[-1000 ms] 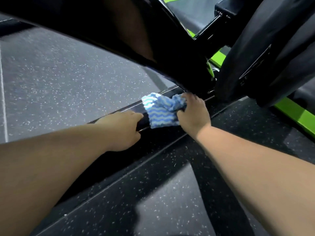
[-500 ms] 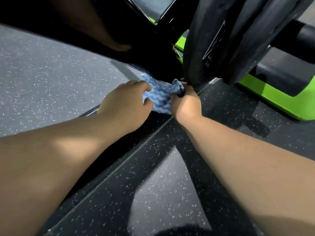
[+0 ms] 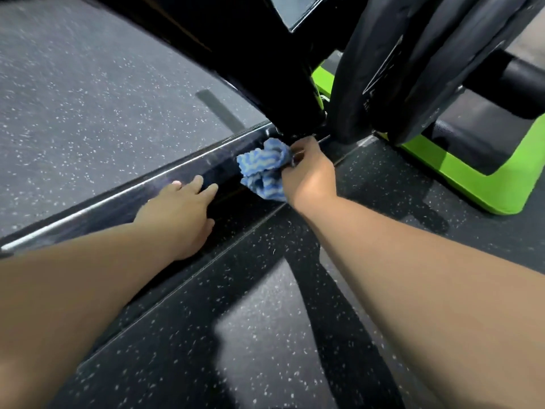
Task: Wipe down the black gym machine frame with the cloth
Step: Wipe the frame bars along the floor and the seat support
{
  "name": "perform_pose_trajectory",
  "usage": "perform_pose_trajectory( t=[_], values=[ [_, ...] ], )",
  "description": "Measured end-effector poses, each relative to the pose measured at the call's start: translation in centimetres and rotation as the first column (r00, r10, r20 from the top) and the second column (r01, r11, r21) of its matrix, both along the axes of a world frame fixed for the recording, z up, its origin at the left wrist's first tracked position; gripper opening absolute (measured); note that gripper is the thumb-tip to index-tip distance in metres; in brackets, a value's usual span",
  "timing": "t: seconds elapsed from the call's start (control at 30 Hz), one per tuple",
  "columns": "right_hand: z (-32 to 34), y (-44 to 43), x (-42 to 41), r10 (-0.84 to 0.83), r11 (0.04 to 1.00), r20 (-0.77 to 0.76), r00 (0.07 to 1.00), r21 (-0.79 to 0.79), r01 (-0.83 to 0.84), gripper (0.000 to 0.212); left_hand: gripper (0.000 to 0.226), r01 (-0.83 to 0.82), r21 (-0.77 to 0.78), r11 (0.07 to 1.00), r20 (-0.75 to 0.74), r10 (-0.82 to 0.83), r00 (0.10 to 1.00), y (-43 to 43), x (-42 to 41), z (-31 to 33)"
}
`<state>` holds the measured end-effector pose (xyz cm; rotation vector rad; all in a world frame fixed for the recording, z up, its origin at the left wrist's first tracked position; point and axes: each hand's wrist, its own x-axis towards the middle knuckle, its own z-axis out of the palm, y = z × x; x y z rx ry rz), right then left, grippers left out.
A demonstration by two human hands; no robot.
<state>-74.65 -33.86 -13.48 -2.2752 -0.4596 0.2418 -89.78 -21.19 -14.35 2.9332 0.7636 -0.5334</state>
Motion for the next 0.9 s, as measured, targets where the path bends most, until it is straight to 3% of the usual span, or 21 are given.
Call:
perform_pose_trajectory(
  t=[0.1, 0.2, 0.3, 0.47, 0.63, 0.73, 0.9],
  values=[
    [-0.8, 2.0, -0.1, 0.154, 0.985, 0.068, 0.986, -0.089, -0.147, 0.036, 0.058, -0.011, -0.025, 1.000, 0.120, 0.014, 0.993, 0.3, -0.5, -0.2],
    [-2.7, 3.0, -0.9, 0.377, 0.913, 0.145, 0.915, -0.225, -0.341, 0.040, 0.056, -0.072, -0.037, 0.997, 0.246, 0.079, 0.966, 1.2, -1.5, 0.4],
    [-4.4, 2.5, -1.3, 0.491, 0.847, 0.119, 0.863, -0.295, -0.442, 0.053, 0.056, -0.081, -0.116, 0.990, 0.269, 0.110, 0.957, 1.5, -3.6, -0.1],
    [-3.1, 3.5, -1.7, 0.342, 0.938, 0.226, 0.912, -0.134, -0.319, 0.049, 0.055, -0.108, -0.204, 0.973, 0.354, 0.176, 0.919, 1.2, -8.4, -1.1],
    [-1.7, 6.6, -4.9, 0.339, 0.940, 0.145, 0.930, -0.083, -0.330, 0.050, 0.040, -0.253, -0.176, 0.951, 0.487, 0.307, 0.818, 1.3, -11.3, -1.5],
    [-1.3, 7.6, -7.1, 0.425, 0.905, 0.112, 0.898, -0.066, -0.420, 0.032, 0.032, -0.307, -0.184, 0.934, 0.557, 0.356, 0.750, 0.8, -13.0, -0.9],
    [-0.5, 9.7, -13.8, 0.617, 0.784, 0.020, 0.786, 0.063, -0.617, 0.023, 0.022, -0.363, -0.083, 0.928, 0.661, 0.324, 0.677, 0.9, -17.4, 0.5]
  ],
)
